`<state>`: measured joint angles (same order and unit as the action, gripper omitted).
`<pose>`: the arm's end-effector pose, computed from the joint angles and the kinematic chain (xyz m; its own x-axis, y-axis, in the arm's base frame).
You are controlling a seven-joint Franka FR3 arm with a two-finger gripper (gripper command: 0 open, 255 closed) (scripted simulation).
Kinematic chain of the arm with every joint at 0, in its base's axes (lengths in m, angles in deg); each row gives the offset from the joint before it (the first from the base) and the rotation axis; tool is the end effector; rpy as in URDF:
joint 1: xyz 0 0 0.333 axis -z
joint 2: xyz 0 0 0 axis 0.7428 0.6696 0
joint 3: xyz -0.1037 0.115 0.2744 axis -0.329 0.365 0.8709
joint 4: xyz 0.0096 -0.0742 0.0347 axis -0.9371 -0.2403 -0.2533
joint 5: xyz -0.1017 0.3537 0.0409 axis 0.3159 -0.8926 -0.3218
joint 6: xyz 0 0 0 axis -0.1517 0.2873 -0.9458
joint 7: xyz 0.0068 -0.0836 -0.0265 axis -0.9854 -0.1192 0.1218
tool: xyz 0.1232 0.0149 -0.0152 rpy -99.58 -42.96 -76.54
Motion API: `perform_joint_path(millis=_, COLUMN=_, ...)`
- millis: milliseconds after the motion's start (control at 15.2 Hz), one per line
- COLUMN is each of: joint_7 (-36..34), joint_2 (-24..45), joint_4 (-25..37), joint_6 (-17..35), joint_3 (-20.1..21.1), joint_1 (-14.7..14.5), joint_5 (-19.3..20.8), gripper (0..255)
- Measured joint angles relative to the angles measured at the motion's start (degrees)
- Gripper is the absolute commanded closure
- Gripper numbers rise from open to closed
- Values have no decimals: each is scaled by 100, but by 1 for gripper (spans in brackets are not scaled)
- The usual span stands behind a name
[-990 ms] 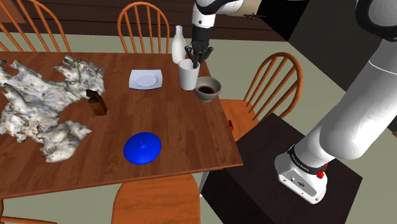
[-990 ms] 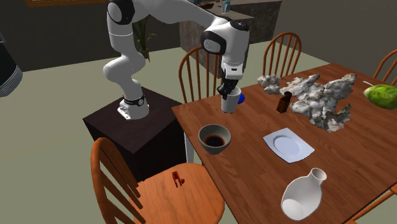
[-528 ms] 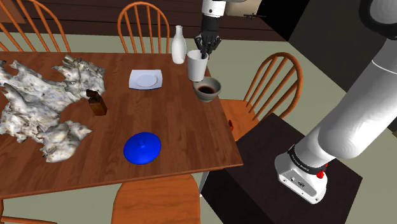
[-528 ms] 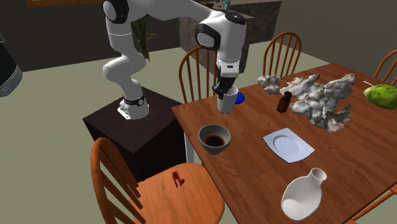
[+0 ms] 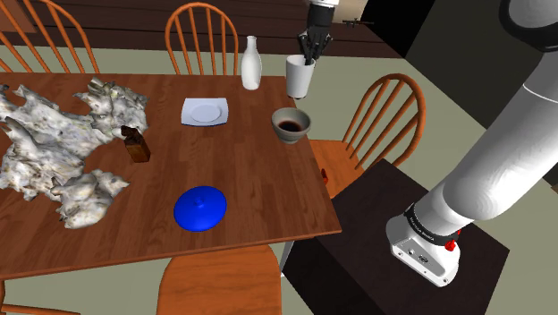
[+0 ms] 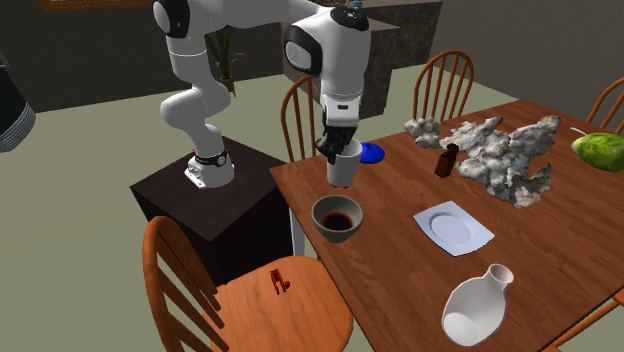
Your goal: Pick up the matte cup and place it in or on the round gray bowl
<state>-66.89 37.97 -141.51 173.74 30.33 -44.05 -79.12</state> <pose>0.5690 -0.0313 0.4824 0.9700 -0.1976 -0.1418 -0.2135 -0.9710 -0.1076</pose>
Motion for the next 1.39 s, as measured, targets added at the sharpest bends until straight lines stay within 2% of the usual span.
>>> perform_joint_path(millis=1386, joint_7=246, joint_2=364, joint_4=-1079, joint_6=1417, joint_3=-16, joint_1=25, joint_5=-54, gripper=255)
